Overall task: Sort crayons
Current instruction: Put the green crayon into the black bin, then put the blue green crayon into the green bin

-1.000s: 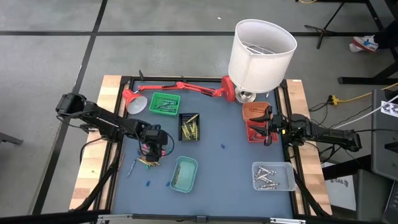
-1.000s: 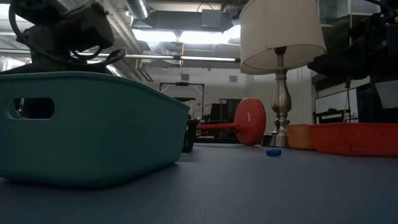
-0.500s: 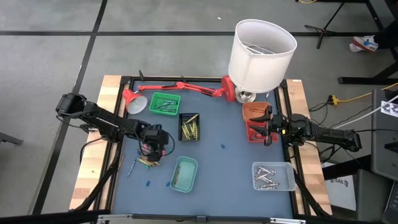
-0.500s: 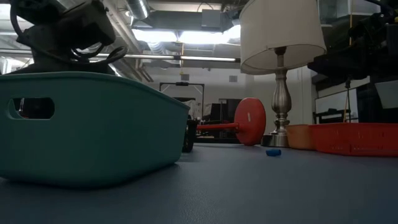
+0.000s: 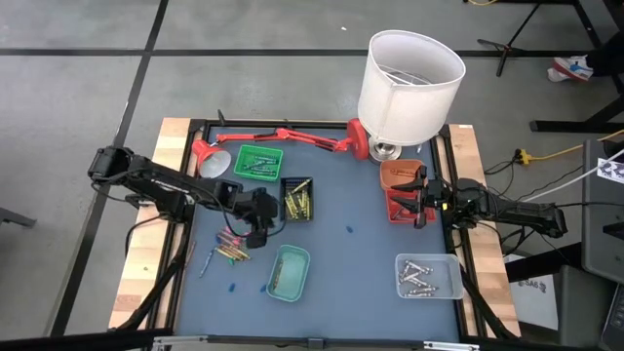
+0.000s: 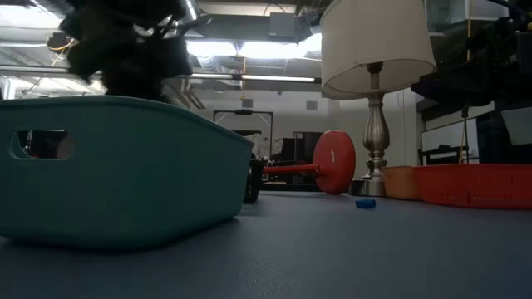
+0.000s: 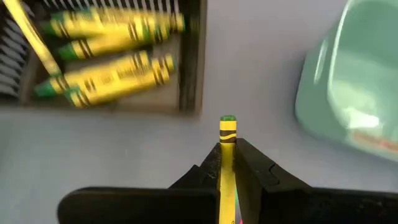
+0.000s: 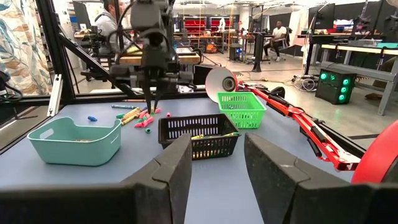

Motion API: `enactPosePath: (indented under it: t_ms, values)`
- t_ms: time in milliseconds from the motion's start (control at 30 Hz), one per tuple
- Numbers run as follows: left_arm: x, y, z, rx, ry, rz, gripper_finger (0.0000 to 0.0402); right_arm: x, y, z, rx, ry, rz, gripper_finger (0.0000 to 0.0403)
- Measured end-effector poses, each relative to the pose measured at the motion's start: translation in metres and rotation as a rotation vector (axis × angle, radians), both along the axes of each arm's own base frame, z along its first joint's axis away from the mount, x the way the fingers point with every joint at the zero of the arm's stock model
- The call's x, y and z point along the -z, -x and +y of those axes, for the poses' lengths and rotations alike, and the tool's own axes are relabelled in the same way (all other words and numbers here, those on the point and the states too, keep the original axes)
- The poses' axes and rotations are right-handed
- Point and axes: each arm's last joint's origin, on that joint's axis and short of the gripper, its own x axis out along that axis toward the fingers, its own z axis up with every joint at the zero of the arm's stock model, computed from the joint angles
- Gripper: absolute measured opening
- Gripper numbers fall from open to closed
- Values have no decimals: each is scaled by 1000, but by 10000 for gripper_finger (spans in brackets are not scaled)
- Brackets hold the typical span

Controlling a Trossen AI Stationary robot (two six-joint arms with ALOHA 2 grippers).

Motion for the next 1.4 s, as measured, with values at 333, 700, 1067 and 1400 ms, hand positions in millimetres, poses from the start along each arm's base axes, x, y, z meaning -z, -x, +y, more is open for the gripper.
enactPosePath:
  t_ms: [333, 700, 1067, 1400]
  values:
    - [-32, -25, 18, -220, -29, -267, 12, 0, 0, 0, 0, 0, 0, 147]
    - [-35, -37, 32, -670, -59, -457, 12, 0, 0, 0, 0, 0, 0, 147]
    - [-5, -52, 33, -666, -85, -386, 17, 0, 0, 0, 0, 0, 0, 147]
    - [-4, -52, 48, -571, -233, -342, 99, 0, 0, 0, 0, 0, 0, 147]
